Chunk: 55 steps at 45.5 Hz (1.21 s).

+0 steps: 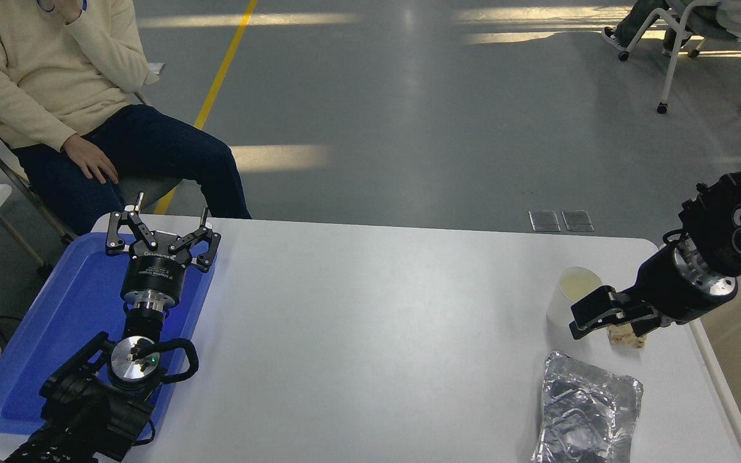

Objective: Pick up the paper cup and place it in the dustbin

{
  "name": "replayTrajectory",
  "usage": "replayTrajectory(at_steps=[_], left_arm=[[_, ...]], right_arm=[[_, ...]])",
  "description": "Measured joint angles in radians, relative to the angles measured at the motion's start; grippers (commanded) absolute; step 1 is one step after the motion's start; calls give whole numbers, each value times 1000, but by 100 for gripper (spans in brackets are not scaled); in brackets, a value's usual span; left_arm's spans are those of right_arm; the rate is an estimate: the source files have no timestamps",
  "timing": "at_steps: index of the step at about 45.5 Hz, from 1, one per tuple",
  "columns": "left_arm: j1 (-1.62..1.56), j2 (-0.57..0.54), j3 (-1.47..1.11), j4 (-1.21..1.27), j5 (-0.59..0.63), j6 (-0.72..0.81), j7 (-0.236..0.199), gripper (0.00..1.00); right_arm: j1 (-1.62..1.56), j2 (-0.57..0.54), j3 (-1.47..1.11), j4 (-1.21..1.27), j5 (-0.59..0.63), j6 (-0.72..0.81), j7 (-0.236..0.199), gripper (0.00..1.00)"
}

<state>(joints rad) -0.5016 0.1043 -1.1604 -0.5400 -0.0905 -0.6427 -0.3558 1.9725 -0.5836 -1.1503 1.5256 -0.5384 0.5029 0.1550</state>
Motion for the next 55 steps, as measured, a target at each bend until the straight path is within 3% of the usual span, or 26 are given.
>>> replayTrajectory(at_steps=[26, 55], left_arm=[[0, 0, 0, 0, 0, 0, 1, 100], [0, 0, 0, 0, 0, 0, 1, 100]], right_arm=[[215, -10, -79, 109, 91, 57, 0, 100], [268, 11, -116, 82, 91, 67, -3, 100]])
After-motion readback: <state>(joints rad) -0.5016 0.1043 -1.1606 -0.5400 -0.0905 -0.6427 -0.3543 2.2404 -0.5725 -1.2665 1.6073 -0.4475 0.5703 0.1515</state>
